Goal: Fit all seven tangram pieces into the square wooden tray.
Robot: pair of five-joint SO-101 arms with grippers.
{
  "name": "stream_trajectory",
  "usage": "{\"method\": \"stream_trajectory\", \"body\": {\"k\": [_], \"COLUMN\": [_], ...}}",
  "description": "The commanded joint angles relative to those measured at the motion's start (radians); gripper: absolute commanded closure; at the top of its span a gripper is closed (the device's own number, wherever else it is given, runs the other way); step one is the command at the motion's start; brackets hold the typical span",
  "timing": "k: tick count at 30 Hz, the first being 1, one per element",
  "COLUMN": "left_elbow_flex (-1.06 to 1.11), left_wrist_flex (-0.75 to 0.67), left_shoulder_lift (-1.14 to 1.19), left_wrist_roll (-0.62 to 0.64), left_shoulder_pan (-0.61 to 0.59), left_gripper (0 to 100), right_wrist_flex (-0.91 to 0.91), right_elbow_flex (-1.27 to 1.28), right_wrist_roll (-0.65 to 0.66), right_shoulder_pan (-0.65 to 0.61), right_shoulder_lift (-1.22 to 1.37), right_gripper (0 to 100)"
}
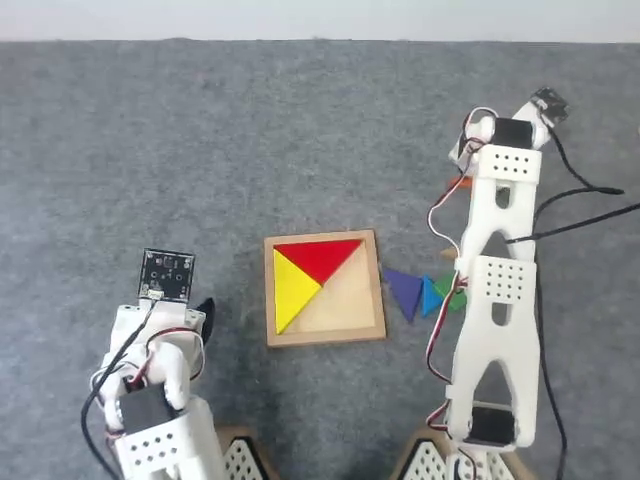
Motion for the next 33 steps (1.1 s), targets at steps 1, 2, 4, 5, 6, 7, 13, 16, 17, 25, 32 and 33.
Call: {"method": "stream_trajectory", "body": {"k": [1,2,4,5,6,7,13,16,17,25,32,33], "left_elbow_flex": [-0.007,-0.007,-0.007,-0.007,-0.007,-0.007,-0.007,-0.007,-0.007,-0.007,-0.007,-0.007], "left_wrist_flex": [-0.003,-0.003,-0.003,-0.003,-0.003,-0.003,-0.003,-0.003,-0.003,-0.003,-0.003,-0.003], "left_shoulder_lift": [0.003,0.003,0.003,0.003,0.003,0.003,0.003,0.003,0.003,0.003,0.003,0.003], "left_wrist_roll": [-0.011,-0.011,-0.011,-0.011,-0.011,-0.011,-0.011,-0.011,-0.011,-0.011,-0.011,-0.011], "left_shoulder_pan": [0.000,0.000,0.000,0.000,0.000,0.000,0.000,0.000,0.000,0.000,0.000,0.000], "left_gripper": [72,72,72,72,72,72,72,72,72,72,72,72], "right_wrist_flex": [0.067,0.087,0.108,0.110,0.110,0.111,0.114,0.111,0.110,0.081,-0.038,-0.051], "right_elbow_flex": [-0.005,-0.005,-0.003,-0.006,-0.006,-0.006,0.002,-0.006,-0.006,0.000,0.000,0.000], "right_wrist_roll": [0.078,0.097,0.149,0.183,0.222,0.261,0.351,0.321,0.295,0.227,0.100,0.089], "right_shoulder_pan": [0.008,0.008,0.007,0.008,0.013,0.016,0.090,0.105,0.104,0.053,0.031,0.030], "right_shoulder_lift": [0.010,0.012,0.008,0.007,0.005,-0.001,-0.093,-0.176,-0.200,-0.280,-0.153,-0.137], "right_gripper": [90.8,90.8,91.1,91.2,91.3,91.3,94.2,95.3,94.8,91.0,73.3,71.1]}}
